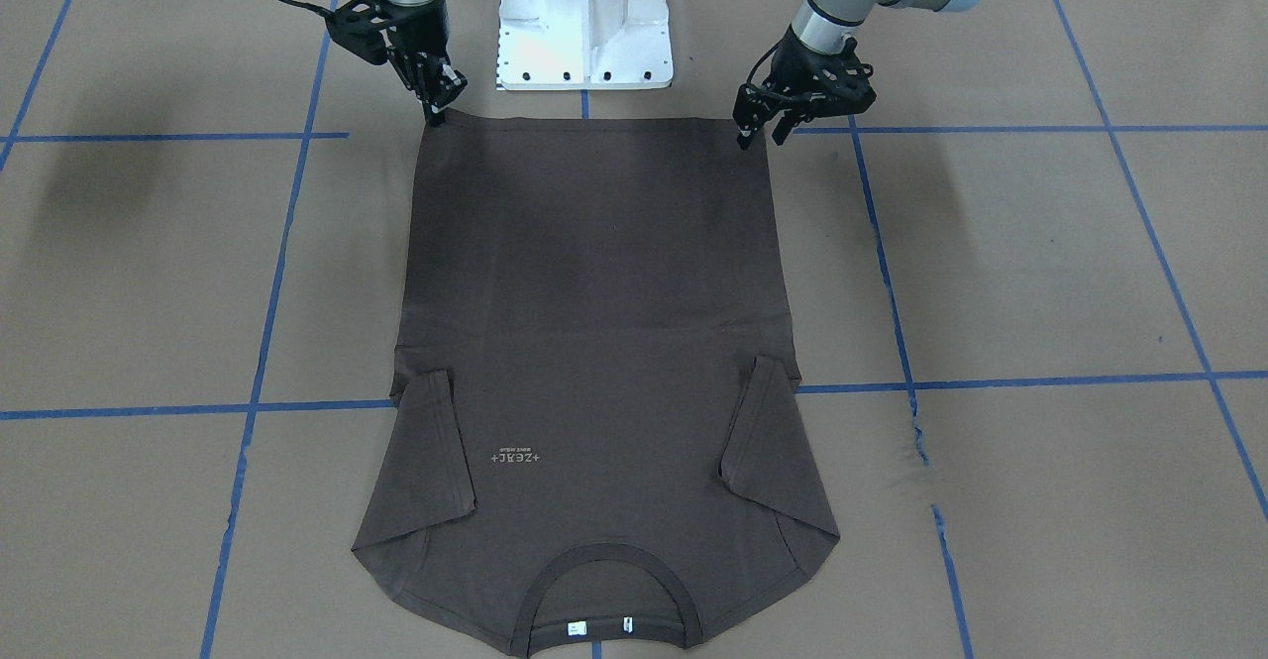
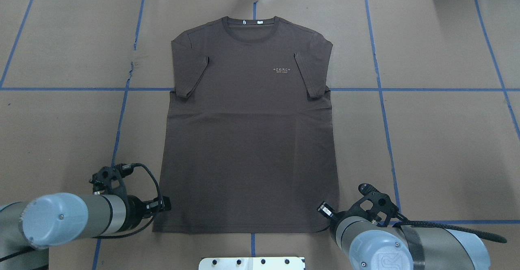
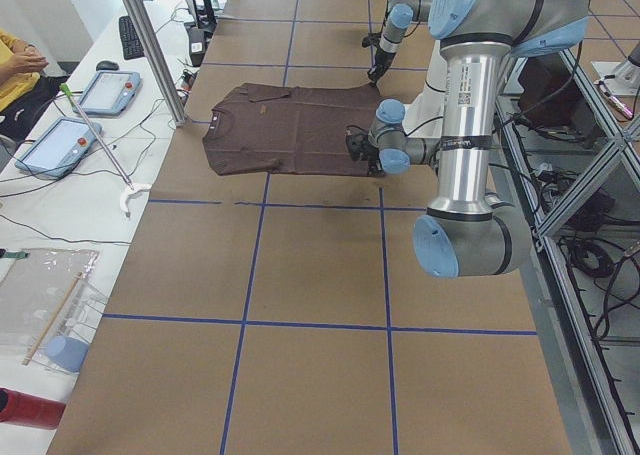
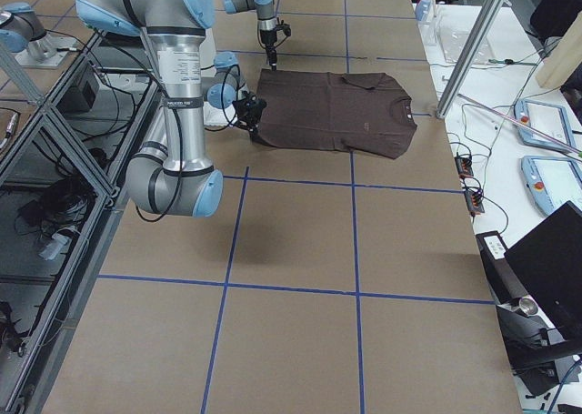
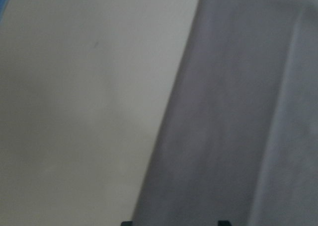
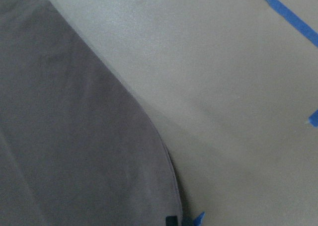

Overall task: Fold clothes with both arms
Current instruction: 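Grasp the hem corners with both grippers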

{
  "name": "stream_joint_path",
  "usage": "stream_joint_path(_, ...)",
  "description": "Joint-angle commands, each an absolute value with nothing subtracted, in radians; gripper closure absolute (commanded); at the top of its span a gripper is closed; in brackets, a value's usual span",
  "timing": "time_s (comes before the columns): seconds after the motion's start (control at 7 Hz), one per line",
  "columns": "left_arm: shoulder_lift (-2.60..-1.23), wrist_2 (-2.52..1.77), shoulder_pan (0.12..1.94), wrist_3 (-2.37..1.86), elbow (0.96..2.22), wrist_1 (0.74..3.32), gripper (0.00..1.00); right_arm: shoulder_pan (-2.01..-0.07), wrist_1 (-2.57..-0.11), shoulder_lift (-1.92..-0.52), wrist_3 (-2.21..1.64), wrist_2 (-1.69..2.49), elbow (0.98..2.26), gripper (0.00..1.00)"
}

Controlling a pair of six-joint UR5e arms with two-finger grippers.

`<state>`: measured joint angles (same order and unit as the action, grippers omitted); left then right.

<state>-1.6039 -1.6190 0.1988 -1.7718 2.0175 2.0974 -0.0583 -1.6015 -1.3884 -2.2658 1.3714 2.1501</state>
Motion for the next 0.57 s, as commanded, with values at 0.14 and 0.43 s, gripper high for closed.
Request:
stream_joint_path(0.14, -1.606, -1.609, 0.164, -1.793, 2.023, 2.049, 0.37, -0.058, -1.601, -1.390, -2.266, 1.371, 2.152, 1.00)
stream_joint_path(0.43, -1.606, -1.612, 0.164, -1.793, 2.025, 2.045, 0.86, -0.058, -1.601, -1.391, -2.266, 1.370, 2.152, 1.00)
